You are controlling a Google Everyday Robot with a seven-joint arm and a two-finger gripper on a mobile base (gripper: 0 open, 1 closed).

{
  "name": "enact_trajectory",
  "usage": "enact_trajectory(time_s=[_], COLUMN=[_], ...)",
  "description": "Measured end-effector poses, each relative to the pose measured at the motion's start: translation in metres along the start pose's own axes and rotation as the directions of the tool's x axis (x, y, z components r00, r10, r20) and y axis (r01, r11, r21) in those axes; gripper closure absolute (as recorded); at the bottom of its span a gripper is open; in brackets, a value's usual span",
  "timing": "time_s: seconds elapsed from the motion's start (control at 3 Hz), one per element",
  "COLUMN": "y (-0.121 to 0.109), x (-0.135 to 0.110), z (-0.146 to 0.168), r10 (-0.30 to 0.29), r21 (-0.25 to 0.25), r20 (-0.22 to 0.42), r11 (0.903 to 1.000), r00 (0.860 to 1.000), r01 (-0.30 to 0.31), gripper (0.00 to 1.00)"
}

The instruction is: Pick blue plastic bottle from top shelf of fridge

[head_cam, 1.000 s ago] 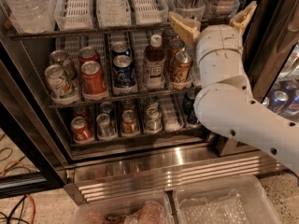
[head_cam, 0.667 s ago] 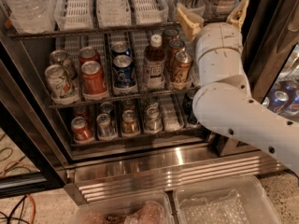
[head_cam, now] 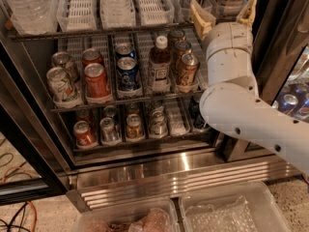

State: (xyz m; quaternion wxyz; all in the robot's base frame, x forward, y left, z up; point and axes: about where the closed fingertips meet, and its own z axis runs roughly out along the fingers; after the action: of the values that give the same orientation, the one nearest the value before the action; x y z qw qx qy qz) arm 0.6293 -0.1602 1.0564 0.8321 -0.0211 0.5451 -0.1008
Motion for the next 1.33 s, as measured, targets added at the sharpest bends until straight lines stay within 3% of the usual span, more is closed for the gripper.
enact_trajectory(time_s=[1.0, 1.33], y=[-0.0048, -0.0051], x=[0.0012, 0.0004], z=[0.0015, 0.0016], r10=[-0.014, -0.016], r21=[0.016, 0.019], r20=[-0.008, -0.007], r11=[0.9998, 0.9997], r00=[1.0, 1.0], r01=[0.014, 0.016], gripper=[0.22, 0.39])
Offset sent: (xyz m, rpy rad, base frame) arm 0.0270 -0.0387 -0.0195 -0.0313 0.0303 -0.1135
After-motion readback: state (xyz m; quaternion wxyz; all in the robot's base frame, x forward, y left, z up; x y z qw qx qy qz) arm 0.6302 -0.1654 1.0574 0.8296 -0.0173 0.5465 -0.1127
